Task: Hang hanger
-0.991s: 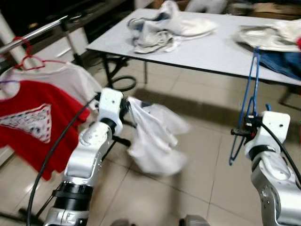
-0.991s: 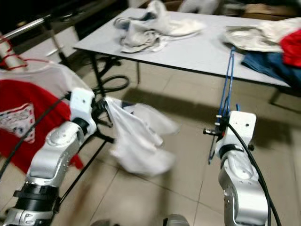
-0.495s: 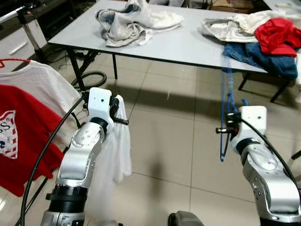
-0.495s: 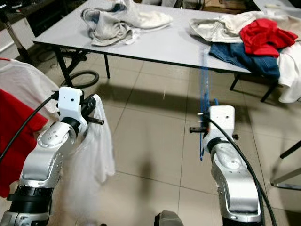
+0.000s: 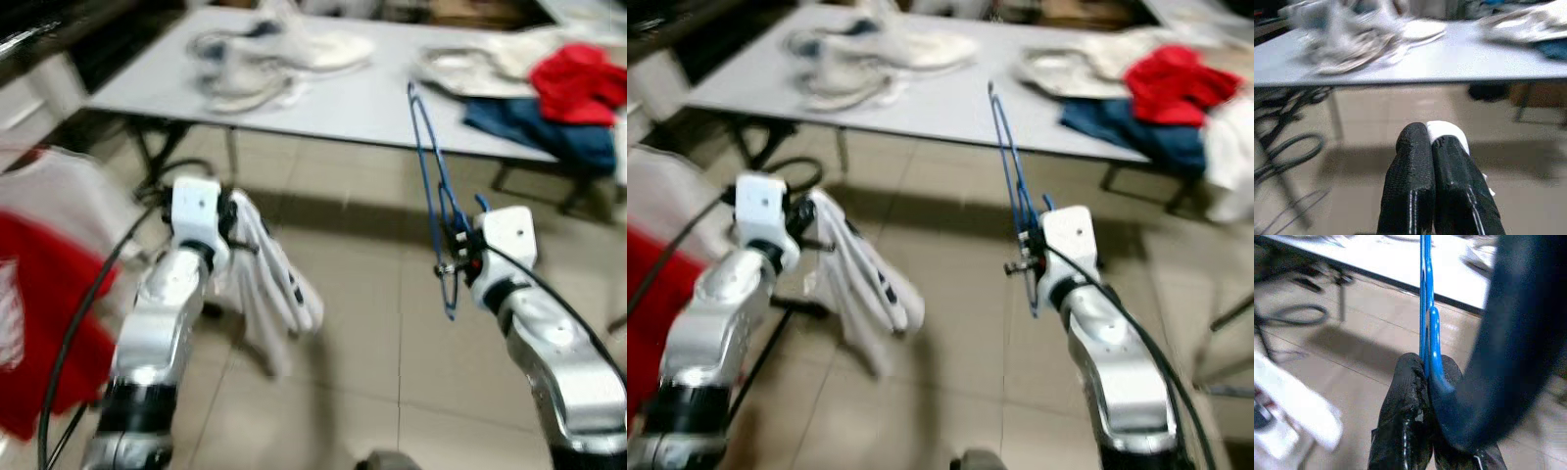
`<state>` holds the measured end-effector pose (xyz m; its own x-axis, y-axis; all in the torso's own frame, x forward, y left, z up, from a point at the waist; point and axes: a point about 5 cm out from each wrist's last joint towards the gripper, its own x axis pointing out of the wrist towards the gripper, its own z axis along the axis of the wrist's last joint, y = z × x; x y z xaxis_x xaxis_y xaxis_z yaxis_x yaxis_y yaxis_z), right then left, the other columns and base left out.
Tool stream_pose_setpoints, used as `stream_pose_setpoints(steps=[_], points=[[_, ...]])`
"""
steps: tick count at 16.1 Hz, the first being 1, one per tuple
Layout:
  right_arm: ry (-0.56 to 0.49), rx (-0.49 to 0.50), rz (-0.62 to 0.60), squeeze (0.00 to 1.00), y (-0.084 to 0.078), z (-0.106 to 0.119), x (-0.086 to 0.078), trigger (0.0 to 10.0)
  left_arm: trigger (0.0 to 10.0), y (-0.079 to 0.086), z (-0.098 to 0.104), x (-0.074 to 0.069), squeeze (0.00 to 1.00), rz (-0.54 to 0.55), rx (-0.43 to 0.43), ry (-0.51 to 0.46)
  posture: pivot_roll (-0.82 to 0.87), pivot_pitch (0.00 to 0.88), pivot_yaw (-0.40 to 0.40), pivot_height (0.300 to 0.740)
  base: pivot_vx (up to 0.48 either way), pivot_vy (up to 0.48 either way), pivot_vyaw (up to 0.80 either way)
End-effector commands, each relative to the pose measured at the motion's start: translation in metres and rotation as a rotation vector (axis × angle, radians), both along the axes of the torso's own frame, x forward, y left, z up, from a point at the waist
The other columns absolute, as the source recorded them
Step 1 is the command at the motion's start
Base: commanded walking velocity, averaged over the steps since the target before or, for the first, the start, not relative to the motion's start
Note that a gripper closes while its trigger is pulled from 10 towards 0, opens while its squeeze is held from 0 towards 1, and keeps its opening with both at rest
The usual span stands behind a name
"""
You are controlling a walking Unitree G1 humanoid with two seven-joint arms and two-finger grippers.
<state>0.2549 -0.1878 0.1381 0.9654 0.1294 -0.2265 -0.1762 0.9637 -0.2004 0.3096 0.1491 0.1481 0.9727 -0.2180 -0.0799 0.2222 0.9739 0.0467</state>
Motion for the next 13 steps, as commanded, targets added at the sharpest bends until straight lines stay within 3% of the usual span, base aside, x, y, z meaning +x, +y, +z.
stream_pose_setpoints(steps=[1, 7, 13], points=[[-0.024, -0.002, 0.025, 0.00, 0.004, 0.003, 0.001, 10.0, 10.0, 0.000, 0.000, -0.001, 0.00, -0.001, 0.001, -0.004, -0.12, 0.000, -0.002, 0.740, 0.337, 0.000, -0.80], [-0.059, -0.028, 0.044, 0.00, -0.002, 0.009, 0.000, 10.0, 10.0, 0.001, 0.002, 0.002, 0.00, 0.005, -0.022, -0.011, -0.14, 0.000, 0.005, 0.740, 0.347, 0.000, 0.00], [-0.062, -0.049, 0.162, 0.00, -0.006, 0.014, -0.004, 10.0, 10.0, -0.001, 0.003, 0.002, 0.00, -0.002, -0.025, -0.018, -0.14, 0.000, -0.001, 0.740, 0.386, 0.000, 0.00]])
